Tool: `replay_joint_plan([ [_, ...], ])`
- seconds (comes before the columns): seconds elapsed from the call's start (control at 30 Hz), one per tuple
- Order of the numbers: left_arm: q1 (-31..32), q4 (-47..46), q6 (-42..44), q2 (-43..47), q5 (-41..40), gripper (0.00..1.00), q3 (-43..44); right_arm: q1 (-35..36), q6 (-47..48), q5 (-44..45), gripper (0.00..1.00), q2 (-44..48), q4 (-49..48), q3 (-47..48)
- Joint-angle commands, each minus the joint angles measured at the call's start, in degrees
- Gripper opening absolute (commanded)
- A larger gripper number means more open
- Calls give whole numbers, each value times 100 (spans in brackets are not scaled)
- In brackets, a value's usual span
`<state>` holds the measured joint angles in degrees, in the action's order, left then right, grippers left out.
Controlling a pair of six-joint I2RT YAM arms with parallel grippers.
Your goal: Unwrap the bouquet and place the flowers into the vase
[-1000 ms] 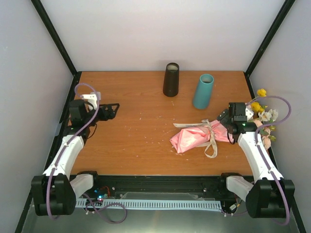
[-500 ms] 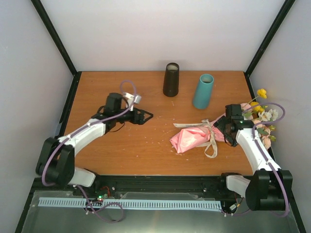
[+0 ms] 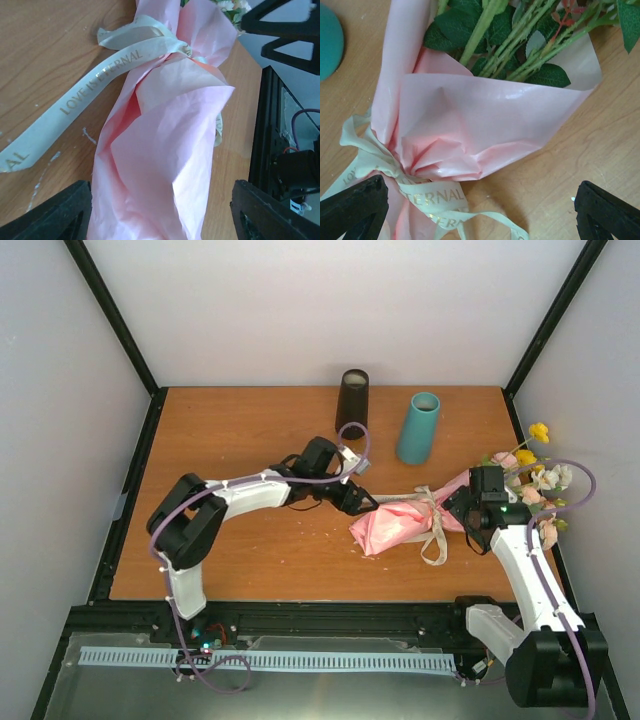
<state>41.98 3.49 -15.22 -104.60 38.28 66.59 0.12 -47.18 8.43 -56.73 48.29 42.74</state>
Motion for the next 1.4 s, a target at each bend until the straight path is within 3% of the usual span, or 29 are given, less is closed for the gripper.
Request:
replay_joint_plan([
  [0.0, 233, 51, 99, -501, -123, 74, 457, -30, 80, -110, 100, 166, 155, -191],
  [0.13, 328, -132, -86, -830, -5, 50, 481, -30, 66, -221, 100, 163, 172, -215],
  [0.27, 336, -346, -174, -802, -110, 11, 244, -30, 105, -282, 100, 182, 186, -217],
  [0.33, 336, -324, -100, -584, -325, 1, 83, -30, 113, -325, 100, 203, 205, -220],
  [0.53, 329, 121, 227, 671, -1035, 0, -755, -30, 137, -815, 99, 238, 74, -267],
  [0.83, 336, 1546, 523, 2297, -2055, 4, -1685, 31, 584, -2379, 97, 78, -439, -299],
  [0.9, 331, 1757, 521, 2548, -2137, 10, -1751, 188, 760, -2492, 97, 51, -404, -185],
  [1.07, 328, 2243, 242, 2909, -2391, 42, -1424, 750, 1302, -2224, 95, 17, -229, 315],
  [1.13, 324, 2306, 102, 2988, -2523, 50, -1120, 983, 1514, -2037, 94, -25, -198, 521],
  [1.37, 287, 1931, -187, 2273, -2466, 50, -32, 2280, 2209, -1112, 90, -777, -195, 1284],
])
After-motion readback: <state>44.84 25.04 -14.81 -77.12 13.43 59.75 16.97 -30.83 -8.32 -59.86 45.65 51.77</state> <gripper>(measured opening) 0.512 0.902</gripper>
